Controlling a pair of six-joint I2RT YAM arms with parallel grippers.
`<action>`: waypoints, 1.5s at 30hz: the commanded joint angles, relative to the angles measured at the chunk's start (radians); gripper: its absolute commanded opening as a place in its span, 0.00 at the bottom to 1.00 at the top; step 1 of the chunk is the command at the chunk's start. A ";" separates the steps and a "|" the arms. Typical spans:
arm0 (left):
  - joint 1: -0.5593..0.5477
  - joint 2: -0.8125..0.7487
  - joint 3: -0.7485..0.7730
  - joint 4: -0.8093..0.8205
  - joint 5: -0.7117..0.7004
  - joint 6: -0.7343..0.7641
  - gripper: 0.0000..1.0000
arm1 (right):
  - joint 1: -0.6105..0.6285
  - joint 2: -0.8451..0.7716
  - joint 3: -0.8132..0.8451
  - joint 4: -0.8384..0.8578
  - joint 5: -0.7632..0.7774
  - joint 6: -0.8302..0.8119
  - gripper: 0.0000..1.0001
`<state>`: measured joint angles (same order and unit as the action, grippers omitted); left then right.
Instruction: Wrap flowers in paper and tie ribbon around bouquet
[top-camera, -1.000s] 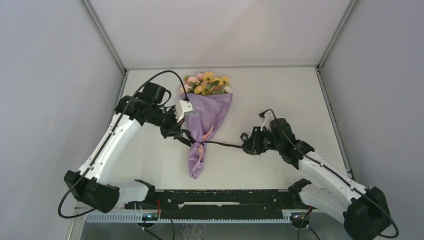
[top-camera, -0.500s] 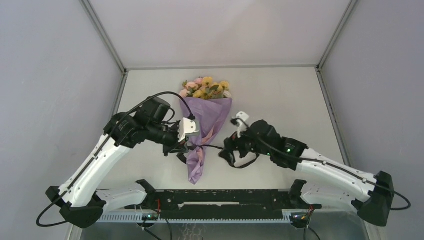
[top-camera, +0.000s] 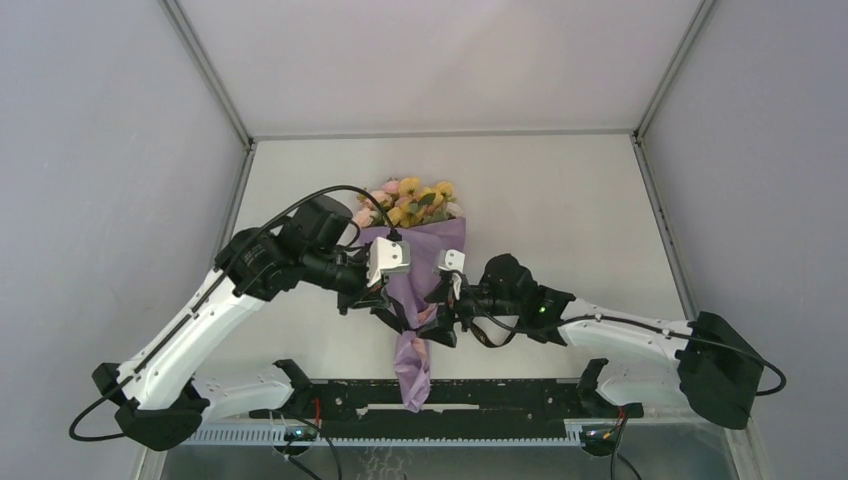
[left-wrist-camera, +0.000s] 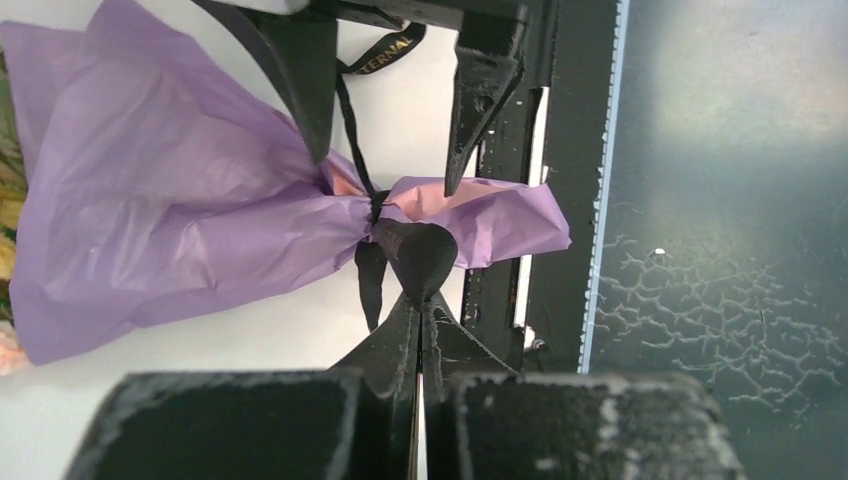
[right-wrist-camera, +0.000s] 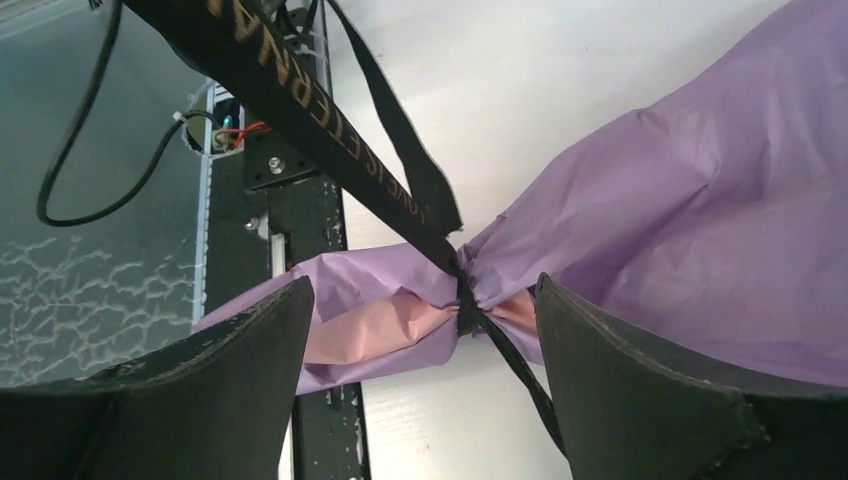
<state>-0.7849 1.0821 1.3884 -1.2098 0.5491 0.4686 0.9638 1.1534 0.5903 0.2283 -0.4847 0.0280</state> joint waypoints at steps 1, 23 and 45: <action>0.034 -0.001 0.022 0.044 -0.053 -0.052 0.00 | 0.001 0.076 0.000 0.221 -0.032 -0.022 0.88; 0.106 -0.046 -0.066 0.069 0.026 -0.154 0.00 | 0.036 0.309 0.034 0.446 0.026 0.100 0.41; 0.234 -0.131 -0.458 0.255 -0.079 -0.059 0.66 | 0.027 0.258 0.048 0.305 0.111 0.247 0.00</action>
<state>-0.5838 0.9695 1.0645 -1.0348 0.5484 0.3092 1.0031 1.4612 0.5995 0.5926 -0.4400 0.1951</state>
